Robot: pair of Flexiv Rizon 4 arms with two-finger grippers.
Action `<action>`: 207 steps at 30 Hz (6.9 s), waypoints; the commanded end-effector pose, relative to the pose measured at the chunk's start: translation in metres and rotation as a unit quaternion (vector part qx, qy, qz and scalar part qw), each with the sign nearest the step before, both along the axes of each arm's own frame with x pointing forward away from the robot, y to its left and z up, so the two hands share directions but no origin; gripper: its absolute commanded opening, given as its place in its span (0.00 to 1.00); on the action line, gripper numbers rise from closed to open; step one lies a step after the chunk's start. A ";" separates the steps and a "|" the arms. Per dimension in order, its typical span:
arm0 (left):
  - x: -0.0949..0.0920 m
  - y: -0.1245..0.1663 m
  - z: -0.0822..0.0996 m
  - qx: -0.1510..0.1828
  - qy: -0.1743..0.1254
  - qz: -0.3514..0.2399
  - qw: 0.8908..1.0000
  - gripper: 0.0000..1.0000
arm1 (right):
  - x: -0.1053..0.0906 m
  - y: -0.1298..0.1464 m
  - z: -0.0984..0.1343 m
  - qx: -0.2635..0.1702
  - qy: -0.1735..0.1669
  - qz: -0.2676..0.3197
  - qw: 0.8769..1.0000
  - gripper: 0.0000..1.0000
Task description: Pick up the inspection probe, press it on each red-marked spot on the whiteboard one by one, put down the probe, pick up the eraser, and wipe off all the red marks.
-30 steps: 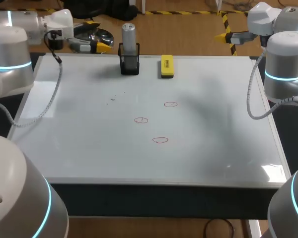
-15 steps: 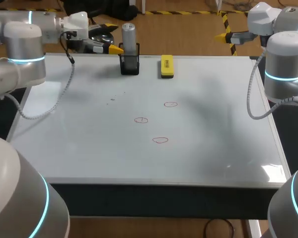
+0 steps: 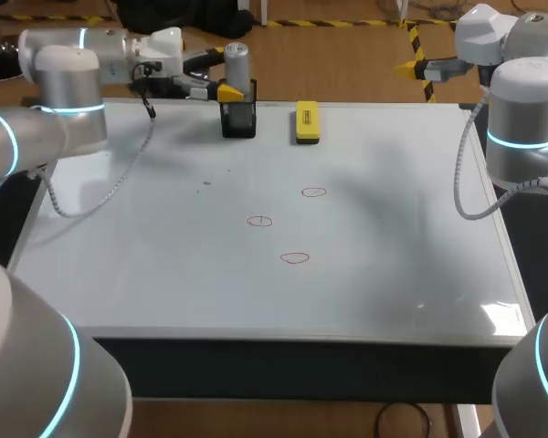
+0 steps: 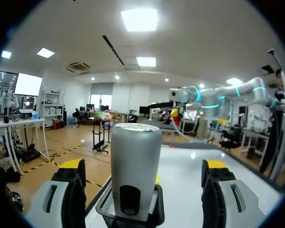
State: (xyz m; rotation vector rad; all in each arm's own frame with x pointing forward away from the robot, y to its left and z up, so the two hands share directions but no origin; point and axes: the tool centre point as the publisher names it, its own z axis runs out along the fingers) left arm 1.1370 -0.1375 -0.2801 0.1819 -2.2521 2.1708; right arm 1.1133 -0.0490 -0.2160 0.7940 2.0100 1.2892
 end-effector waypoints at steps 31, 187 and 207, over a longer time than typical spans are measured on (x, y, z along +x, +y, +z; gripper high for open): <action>0.013 -0.016 -0.001 -0.022 -0.003 -0.043 0.999 0.00 | 0.000 0.000 0.000 0.000 0.001 0.000 1.000 1.00; -0.070 0.135 0.047 -0.028 -0.036 0.065 0.997 0.00 | 0.066 0.080 -0.017 -0.254 0.092 0.525 0.807 1.00; -0.070 0.135 0.047 -0.028 -0.036 0.065 0.997 0.00 | 0.064 0.114 -0.049 -0.512 0.062 0.685 0.515 1.00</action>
